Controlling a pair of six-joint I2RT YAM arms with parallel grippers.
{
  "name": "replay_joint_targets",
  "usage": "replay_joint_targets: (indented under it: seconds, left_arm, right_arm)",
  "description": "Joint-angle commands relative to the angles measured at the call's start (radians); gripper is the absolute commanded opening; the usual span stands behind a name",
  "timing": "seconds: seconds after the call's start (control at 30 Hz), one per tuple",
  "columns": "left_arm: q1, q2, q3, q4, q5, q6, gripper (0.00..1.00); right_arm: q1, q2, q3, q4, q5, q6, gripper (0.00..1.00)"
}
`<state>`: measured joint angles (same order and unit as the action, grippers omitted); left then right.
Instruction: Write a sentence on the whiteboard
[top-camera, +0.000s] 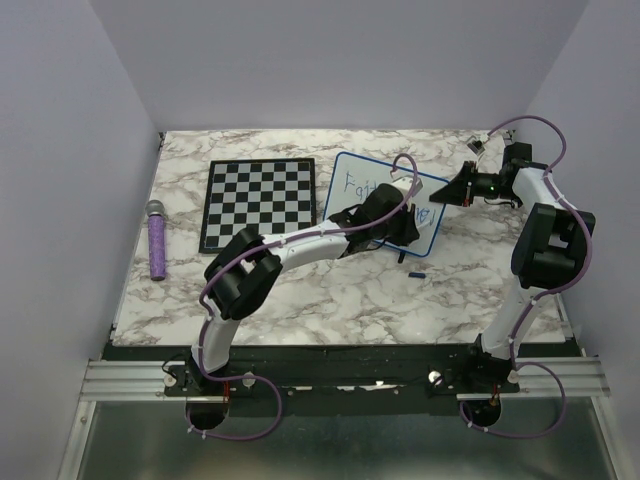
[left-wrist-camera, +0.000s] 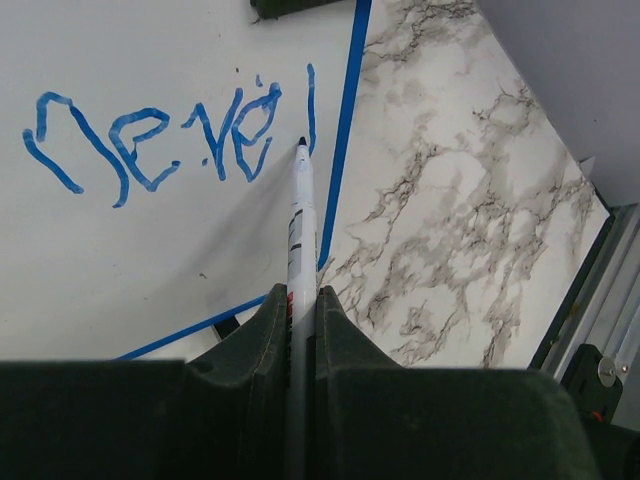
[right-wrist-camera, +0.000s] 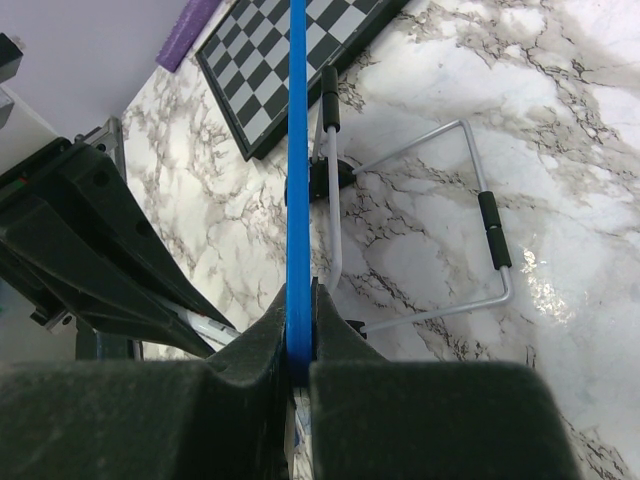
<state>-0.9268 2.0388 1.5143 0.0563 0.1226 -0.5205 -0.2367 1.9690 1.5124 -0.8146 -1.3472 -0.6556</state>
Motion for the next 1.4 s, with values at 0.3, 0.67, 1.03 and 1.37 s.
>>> replay_joint_targets:
  seconds: [0.3,0.67,1.03,1.37]
  left_arm:
    - [0.011,0.037,0.072,-0.035,-0.011,0.016,0.00]
    - [0.013,0.064,0.129,-0.050,0.003,0.013,0.00]
    - [0.013,0.025,0.112,-0.027,0.017,0.011,0.00]
    - [0.014,-0.225,-0.188,0.034,0.029,0.094,0.00]
  right_arm:
    - [0.005,-0.015,0.026,-0.006,0.023,-0.038,0.01]
    - [0.005,-0.015,0.025,-0.009,0.025,-0.039,0.01]
    - [0.005,-0.015,0.025,-0.009,0.025,-0.042,0.00]
    - [0.005,-0.018,0.028,-0.017,0.025,-0.044,0.00]
